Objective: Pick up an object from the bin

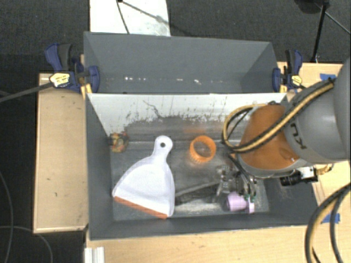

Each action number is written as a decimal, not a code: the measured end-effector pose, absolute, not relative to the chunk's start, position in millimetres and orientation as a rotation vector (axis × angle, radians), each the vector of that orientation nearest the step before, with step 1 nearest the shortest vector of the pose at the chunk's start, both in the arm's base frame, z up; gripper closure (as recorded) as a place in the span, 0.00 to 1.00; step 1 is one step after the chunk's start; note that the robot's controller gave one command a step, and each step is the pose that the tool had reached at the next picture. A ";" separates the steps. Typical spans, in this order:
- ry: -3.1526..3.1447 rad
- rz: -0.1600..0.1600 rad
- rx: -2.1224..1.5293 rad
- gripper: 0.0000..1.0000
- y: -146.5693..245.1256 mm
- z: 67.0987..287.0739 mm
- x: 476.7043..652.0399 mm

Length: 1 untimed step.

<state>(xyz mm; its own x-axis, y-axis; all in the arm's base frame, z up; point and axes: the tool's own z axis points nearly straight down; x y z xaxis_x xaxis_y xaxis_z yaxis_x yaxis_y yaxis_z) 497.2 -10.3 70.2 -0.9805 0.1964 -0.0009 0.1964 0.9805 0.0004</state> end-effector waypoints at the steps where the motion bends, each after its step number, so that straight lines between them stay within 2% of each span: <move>1: 3.125 0.000 0.308 0.00 -10.4 70.2 497.3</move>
Offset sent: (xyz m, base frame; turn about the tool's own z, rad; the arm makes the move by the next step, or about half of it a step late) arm 0.0000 0.0000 0.0000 0.0000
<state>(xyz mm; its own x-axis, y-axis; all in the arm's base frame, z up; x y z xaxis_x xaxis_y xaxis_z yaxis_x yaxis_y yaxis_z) 497.3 -10.4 70.2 -0.9808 0.1950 -0.0011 0.1950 0.9808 0.0002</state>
